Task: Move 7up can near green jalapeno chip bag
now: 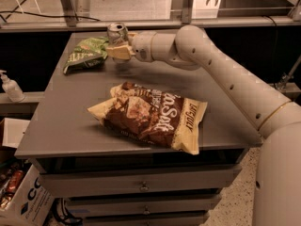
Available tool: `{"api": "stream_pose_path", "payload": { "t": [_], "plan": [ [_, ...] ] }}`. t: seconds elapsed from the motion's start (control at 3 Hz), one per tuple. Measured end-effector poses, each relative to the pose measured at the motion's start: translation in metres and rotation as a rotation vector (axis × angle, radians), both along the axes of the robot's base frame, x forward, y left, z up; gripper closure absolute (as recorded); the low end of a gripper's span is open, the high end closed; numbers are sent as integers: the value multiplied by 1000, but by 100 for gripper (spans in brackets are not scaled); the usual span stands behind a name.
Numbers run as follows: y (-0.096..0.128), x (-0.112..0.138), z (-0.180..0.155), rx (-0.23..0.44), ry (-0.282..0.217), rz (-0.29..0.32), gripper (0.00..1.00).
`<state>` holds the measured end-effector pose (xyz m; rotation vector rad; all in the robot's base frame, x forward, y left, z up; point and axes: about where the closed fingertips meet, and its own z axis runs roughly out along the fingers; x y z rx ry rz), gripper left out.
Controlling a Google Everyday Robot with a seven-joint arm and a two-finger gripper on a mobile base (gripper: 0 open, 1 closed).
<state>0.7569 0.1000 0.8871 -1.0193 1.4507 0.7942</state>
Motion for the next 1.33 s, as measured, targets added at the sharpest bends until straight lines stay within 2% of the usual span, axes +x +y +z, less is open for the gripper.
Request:
{"api": "stream_pose_path", "payload": {
  "t": [0.67, 1.33],
  "plan": [
    [37, 26, -5, 5, -21, 9, 100],
    [48, 31, -29, -45, 23, 23, 100]
  ]
}}
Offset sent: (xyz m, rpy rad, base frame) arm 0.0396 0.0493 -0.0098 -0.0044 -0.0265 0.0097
